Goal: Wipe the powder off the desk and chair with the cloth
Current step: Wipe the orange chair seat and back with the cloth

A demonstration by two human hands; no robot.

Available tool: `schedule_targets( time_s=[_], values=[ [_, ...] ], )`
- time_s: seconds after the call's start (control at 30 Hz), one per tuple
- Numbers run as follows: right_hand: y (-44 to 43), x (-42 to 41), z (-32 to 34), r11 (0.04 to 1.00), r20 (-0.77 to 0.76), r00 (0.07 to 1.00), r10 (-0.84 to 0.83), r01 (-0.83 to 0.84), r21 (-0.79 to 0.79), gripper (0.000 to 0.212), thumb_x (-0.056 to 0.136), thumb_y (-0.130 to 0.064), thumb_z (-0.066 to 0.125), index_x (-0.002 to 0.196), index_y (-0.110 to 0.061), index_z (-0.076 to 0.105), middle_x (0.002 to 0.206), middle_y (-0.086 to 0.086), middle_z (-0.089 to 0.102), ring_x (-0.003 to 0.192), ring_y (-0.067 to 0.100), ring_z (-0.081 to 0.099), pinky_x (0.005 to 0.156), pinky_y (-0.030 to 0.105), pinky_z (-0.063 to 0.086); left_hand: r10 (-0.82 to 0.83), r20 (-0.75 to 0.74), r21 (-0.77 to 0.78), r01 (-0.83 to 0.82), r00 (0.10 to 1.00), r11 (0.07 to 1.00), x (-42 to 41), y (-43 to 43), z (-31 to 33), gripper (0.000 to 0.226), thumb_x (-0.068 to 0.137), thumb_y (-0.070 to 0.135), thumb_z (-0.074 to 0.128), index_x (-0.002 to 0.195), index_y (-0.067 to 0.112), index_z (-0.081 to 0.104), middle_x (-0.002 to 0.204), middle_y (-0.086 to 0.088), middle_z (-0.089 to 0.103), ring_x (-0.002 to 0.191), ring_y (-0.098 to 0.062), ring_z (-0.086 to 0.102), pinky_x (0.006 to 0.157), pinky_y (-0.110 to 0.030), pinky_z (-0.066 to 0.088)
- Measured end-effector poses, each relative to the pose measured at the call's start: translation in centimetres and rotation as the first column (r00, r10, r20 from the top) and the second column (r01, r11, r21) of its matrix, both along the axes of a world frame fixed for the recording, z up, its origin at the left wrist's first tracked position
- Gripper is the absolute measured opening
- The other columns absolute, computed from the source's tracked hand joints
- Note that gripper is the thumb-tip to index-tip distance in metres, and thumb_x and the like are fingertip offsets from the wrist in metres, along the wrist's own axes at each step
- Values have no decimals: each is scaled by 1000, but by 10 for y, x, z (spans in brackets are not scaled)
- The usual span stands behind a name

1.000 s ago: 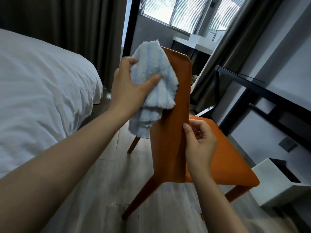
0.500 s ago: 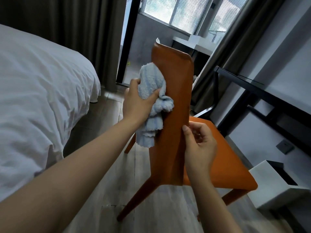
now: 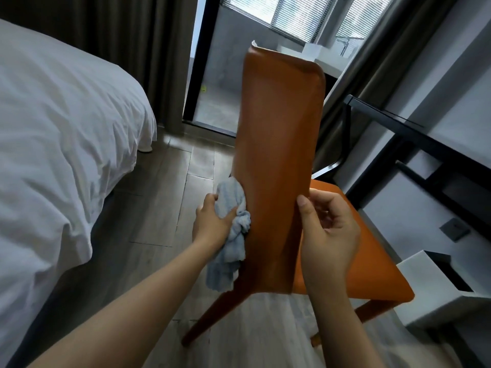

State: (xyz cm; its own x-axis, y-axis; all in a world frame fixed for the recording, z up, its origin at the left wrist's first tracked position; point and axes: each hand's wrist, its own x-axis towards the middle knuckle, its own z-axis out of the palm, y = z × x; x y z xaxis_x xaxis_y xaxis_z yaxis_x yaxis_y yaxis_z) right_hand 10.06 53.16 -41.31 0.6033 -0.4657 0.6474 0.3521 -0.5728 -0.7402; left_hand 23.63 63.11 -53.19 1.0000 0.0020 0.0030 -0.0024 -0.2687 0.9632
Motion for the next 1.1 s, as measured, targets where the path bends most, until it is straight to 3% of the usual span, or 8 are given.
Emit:
schedule_targets(
  time_s=[0.2, 0.33, 0.4, 0.47, 0.57, 0.77, 0.97, 1.1],
  values=[
    [1, 1, -3, 1000, 14, 1000, -8, 8, 4, 10, 93, -23, 62, 89, -30, 66, 86, -16, 68, 87, 8, 65, 67, 11, 49, -60, -85, 65, 65, 995, 996, -3, 3, -27, 49, 85, 50, 63, 122, 25, 44, 116, -5, 53, 97, -24, 57, 80, -41, 54],
    [0, 1, -1, 1000, -30, 999, -25, 25, -11, 10, 91, -28, 62, 86, -36, 65, 87, -19, 67, 89, 4, 64, 67, 9, 49, -57, -29, 148, 61, 998, 987, -6, 19, -23, 56, 79, 51, 69, 122, 25, 45, 118, -5, 51, 95, -20, 54, 72, -33, 47],
    [0, 1, 1, 999, -60, 997, -40, 38, -39, 9, 90, -32, 62, 86, -39, 64, 88, -19, 67, 90, 3, 63, 70, 14, 52, -40, 45, 155, 32, 998, 987, -5, 30, -10, 58, 75, 54, 70, 119, 26, 45, 114, -3, 50, 92, -17, 54, 71, -31, 47],
    [2, 3, 7, 999, -83, 996, -41, 37, -40, 5, 88, -33, 64, 91, -38, 65, 92, -18, 67, 93, 5, 63, 81, 29, 55, -39, 127, 138, 21, 991, 990, -5, 40, 9, 57, 72, 55, 72, 113, 27, 45, 109, -2, 51, 90, -16, 54, 70, -32, 48],
    [14, 7, 28, 999, -54, 998, -31, 29, -35, 18, 87, -34, 67, 104, -36, 63, 103, -17, 65, 102, 4, 61, 91, 41, 53, -31, 225, 83, 12, 974, 996, -4, 53, 41, 56, 72, 54, 72, 112, 26, 45, 109, -1, 51, 93, -16, 55, 77, -37, 52],
    [39, 30, 91, 988, 112, 993, -23, 40, -148, 35, 89, -33, 66, 123, -27, 60, 109, -13, 62, 100, 0, 58, 89, 28, 51, 52, 418, -17, -49, 907, 999, -3, 76, 101, 54, 69, 59, 73, 106, 36, 41, 106, 5, 48, 87, -4, 53, 69, -27, 47],
    [50, 56, 110, 972, 214, 976, -37, 84, -217, 24, 94, -22, 61, 117, -17, 66, 100, -6, 59, 91, -1, 54, 86, 27, 50, 113, 504, -72, -89, 856, 993, 12, 82, 145, 61, 70, 59, 73, 113, 30, 41, 114, 1, 51, 95, -8, 56, 76, -28, 51],
    [51, 62, 103, 972, 257, 964, -65, 120, -203, 25, 95, -23, 60, 117, -14, 68, 93, 0, 59, 85, -2, 52, 77, 12, 43, 177, 559, -160, -105, 810, 982, 22, 75, 167, 62, 71, 59, 72, 117, 30, 41, 115, 5, 47, 89, 4, 50, 70, -11, 40]
  ],
)
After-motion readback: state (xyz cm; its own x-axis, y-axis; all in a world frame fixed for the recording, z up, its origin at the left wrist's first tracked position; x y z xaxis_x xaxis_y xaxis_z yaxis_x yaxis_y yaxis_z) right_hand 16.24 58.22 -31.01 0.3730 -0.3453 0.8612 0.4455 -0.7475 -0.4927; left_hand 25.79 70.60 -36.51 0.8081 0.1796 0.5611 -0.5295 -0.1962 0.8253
